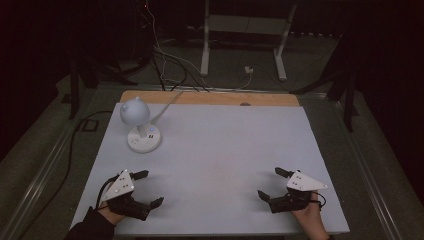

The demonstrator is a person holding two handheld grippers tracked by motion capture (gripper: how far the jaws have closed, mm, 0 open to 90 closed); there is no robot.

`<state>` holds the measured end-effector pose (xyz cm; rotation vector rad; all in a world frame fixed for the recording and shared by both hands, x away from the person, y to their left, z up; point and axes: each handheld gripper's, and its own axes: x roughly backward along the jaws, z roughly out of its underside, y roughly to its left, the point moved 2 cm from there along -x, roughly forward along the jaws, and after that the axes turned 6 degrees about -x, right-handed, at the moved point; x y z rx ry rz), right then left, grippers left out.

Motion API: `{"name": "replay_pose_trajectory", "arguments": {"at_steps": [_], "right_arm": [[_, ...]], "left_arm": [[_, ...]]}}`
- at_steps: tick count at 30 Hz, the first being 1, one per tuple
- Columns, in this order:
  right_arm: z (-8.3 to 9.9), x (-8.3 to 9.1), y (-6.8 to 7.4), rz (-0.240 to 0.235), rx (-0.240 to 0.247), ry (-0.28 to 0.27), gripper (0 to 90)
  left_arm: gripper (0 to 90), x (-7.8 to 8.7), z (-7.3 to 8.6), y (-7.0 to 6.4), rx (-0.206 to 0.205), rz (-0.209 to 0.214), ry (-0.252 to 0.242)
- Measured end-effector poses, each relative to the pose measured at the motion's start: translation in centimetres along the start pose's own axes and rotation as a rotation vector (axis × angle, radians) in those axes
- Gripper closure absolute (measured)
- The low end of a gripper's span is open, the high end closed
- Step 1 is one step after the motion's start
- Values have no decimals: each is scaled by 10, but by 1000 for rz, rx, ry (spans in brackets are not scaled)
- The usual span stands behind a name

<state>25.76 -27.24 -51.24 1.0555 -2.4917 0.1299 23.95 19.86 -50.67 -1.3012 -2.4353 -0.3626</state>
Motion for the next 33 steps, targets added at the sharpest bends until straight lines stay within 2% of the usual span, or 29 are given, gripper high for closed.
{"name": "replay_pose_trajectory", "arguments": {"at_steps": [7,17,23,28,33], "right_arm": [[2,-1,1,-10,-11,-12,0],[4,-7,7,-9,30,3,0],[3,-7,3,-21,13,21,0],[1,-6,5,-20,28,9,0],[2,-7,5,-27,22,15,0]], "left_arm": [[2,-1,1,1,3,13,12],[2,-2,2,0,1,22,21],[2,-2,3,-1,4,37,29],[2,-3,3,-2,-5,48,31],[2,-4,3,-3,-9,55,39]]}}
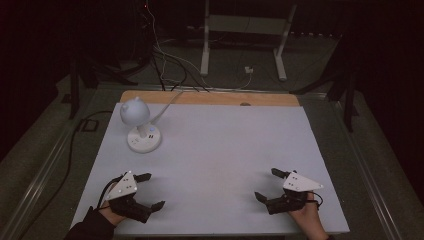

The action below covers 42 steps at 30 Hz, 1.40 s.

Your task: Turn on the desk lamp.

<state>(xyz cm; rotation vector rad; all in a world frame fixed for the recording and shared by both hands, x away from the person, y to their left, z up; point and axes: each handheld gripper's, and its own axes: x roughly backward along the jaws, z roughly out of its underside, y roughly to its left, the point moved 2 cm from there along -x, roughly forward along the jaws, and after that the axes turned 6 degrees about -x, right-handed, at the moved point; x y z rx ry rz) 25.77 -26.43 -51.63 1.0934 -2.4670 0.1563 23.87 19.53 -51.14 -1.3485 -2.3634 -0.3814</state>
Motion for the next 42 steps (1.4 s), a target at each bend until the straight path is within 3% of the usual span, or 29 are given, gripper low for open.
{"name": "replay_pose_trajectory", "arguments": {"at_steps": [12,21,29,42], "right_arm": [[-2,3,3,5,-2,-18,0],[-4,3,7,-1,7,-31,0],[-5,4,9,1,9,-47,0],[-7,4,9,-5,3,-65,0]], "left_arm": [[2,-2,-1,-2,7,27,1],[2,-4,-5,-9,-22,43,8],[2,-3,-16,-14,-39,84,-5],[2,-1,-39,-12,-40,93,-37]]}}
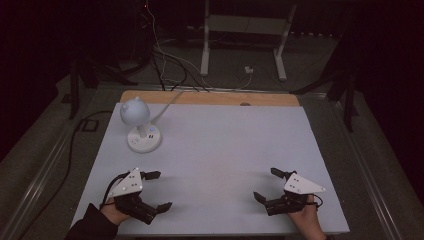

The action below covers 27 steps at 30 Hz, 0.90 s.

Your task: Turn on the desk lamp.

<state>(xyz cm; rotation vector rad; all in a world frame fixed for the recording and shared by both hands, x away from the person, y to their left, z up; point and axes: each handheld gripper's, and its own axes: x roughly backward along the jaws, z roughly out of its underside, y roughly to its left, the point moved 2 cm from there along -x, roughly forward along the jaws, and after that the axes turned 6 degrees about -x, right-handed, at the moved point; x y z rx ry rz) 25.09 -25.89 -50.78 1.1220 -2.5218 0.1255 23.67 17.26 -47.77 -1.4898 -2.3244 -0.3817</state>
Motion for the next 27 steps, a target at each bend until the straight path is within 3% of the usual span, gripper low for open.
{"name": "replay_pose_trajectory", "arguments": {"at_steps": [12,21,27], "right_arm": [[0,0,0,0,-1,-2,0],[0,1,-1,-5,-11,-3,0],[0,2,-1,-6,-14,-4,0]], "left_arm": [[2,1,-19,15,33,-84,-39],[2,-1,-29,31,61,-228,-34],[2,-2,-30,43,115,-331,-44]]}}
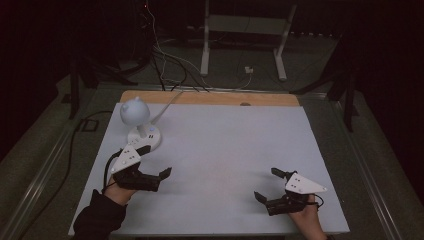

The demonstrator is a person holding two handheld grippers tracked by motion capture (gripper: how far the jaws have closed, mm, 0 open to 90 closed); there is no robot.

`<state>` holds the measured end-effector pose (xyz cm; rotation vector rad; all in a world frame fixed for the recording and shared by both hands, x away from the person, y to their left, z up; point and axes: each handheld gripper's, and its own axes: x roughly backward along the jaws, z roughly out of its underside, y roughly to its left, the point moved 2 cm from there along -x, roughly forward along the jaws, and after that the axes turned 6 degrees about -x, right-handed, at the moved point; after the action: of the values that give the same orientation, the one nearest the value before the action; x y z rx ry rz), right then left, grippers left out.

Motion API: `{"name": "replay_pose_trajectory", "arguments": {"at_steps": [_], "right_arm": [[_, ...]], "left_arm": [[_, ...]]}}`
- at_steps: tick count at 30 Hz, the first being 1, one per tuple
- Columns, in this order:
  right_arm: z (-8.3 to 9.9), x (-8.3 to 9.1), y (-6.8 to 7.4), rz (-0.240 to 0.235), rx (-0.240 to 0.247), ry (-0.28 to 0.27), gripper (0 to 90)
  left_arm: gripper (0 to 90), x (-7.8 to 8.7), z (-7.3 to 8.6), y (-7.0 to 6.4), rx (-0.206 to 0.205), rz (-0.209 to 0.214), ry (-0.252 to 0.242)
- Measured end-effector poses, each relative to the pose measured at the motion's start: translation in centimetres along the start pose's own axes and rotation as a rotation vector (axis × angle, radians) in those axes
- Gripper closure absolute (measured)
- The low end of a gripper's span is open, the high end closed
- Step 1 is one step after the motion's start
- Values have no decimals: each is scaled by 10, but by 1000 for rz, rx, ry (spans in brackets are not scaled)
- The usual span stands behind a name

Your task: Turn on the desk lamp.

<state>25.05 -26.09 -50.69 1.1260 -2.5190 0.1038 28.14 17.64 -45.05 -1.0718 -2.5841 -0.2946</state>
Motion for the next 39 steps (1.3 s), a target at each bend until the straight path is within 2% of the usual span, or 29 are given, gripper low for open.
{"name": "replay_pose_trajectory", "arguments": {"at_steps": [8,10,14,17,20,22,24,27,29,32,36,39], "right_arm": [[0,0,0,0,2,0,0],[0,0,0,0,-1,-1,0],[0,0,0,1,2,0,0],[0,0,0,-1,-4,1,0],[0,0,0,0,-1,1,0],[0,-1,-1,-2,-4,2,0],[1,-1,-1,-3,-4,5,0],[1,-1,-1,-4,-4,4,0],[1,-1,-1,-6,-9,7,0],[1,-1,-1,-7,-8,6,0],[1,-1,-1,-6,-7,7,0],[1,-1,-1,-7,-10,5,0]], "left_arm": [[2,-9,0,6,28,-86,16],[2,-12,0,7,51,-102,15],[2,-16,-1,9,65,-128,22],[2,-21,0,10,81,-177,39],[2,-24,3,12,73,-215,61],[2,-26,4,14,103,-229,65],[2,-28,5,16,131,-261,71],[2,-31,6,19,176,-338,84],[2,-33,6,22,201,-357,85],[2,-36,9,22,207,-392,84],[2,-42,13,24,231,-443,123],[3,-44,14,26,234,-516,138]]}}
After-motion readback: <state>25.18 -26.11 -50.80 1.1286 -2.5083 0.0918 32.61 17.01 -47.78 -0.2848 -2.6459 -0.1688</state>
